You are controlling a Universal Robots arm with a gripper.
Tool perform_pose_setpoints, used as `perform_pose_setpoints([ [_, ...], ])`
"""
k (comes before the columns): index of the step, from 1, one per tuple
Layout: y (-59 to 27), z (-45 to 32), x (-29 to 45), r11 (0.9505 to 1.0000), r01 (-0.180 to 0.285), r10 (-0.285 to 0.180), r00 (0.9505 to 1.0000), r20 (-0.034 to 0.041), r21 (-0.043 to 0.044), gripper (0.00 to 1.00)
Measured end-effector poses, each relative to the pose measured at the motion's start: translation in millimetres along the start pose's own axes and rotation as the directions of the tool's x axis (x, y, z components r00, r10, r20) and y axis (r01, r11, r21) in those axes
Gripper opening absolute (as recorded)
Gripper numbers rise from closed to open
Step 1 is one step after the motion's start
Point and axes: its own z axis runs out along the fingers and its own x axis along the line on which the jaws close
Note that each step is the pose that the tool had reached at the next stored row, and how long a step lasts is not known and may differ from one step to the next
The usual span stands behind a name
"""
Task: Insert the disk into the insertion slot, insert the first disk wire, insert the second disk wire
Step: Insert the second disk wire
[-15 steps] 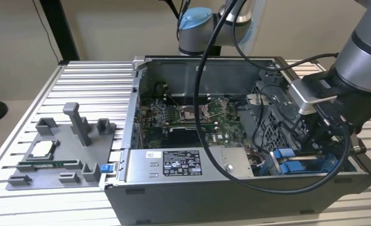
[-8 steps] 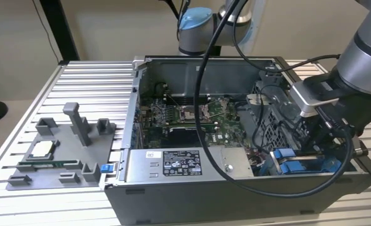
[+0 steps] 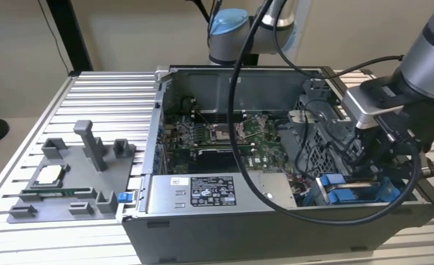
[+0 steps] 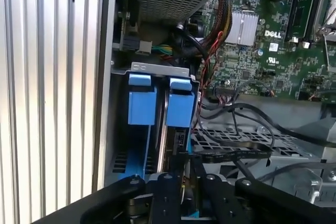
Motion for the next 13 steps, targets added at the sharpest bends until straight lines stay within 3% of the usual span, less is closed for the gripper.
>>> perform_pose_setpoints([
  [5, -2.9, -22.4, -2.8, 1.0000, 0.000, 0.000, 1.0000, 0.0000, -0.0006, 1.00],
  [7, -4.6, -36.0, -4.6, 1.0000, 0.000, 0.000, 1.0000, -0.0001, -0.0006, 1.00],
  [8, -5.0, -39.0, -5.0, 1.0000, 0.000, 0.000, 1.0000, 0.0002, -0.0006, 1.00],
  [13, -5.0, -39.3, -5.0, 1.0000, 0.000, 0.000, 1.0000, 0.0003, -0.0005, 1.00],
])
